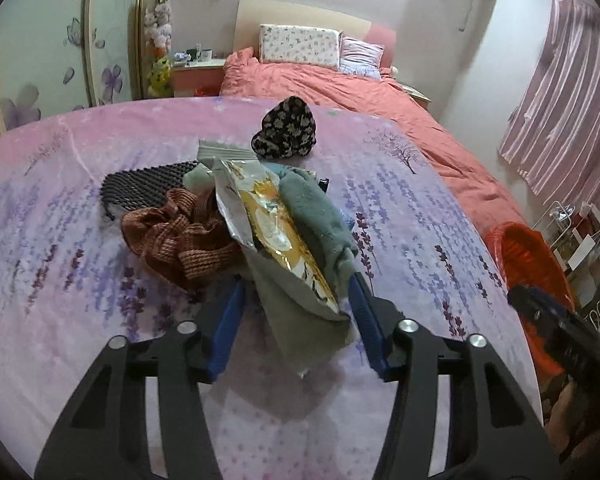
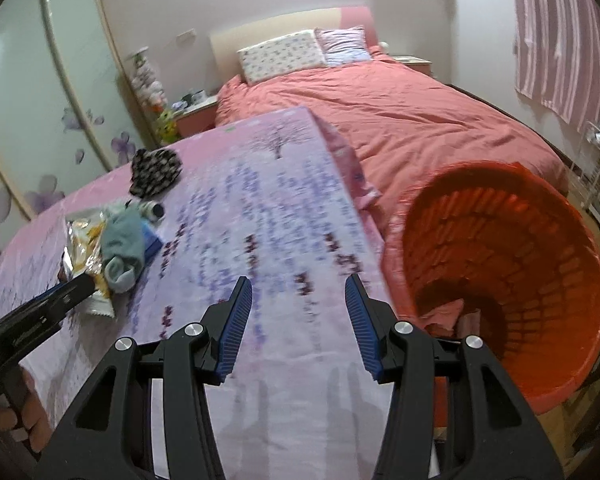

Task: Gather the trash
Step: 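Return the left tool to the bed and grasp the yellow snack bag, then grasp the green towel with the right tool while the left tool holds the snack bag, then carry the green towel with the right tool toward the orange basket, then open both tools over the basket, dropping the snack bag and towel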

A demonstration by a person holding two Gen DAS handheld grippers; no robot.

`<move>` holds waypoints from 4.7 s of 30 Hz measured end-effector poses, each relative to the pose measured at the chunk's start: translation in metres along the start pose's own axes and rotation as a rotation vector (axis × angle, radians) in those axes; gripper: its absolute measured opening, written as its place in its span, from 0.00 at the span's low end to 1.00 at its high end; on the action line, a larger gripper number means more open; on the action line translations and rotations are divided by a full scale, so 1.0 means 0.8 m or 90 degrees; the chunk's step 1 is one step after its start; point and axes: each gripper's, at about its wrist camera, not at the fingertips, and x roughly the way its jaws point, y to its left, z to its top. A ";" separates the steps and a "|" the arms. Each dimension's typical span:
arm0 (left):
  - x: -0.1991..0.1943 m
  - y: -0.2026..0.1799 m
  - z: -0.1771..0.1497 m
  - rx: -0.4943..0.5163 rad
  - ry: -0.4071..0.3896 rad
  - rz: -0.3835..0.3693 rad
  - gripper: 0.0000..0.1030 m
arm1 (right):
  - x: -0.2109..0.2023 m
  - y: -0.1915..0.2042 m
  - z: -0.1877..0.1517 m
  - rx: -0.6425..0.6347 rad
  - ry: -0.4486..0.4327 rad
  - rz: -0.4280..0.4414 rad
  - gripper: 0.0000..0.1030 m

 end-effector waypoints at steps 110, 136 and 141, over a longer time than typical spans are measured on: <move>-0.116 -0.210 0.009 0.169 -0.084 -0.208 0.19 | -0.118 -0.153 0.012 0.166 -0.147 -0.041 0.09; 0.024 -0.303 -0.010 0.217 0.011 -0.198 0.55 | -0.050 -0.234 0.000 0.249 -0.085 -0.054 0.45; 0.007 -0.254 -0.010 0.204 -0.013 -0.144 0.64 | -0.054 -0.215 0.002 0.217 -0.082 -0.065 0.48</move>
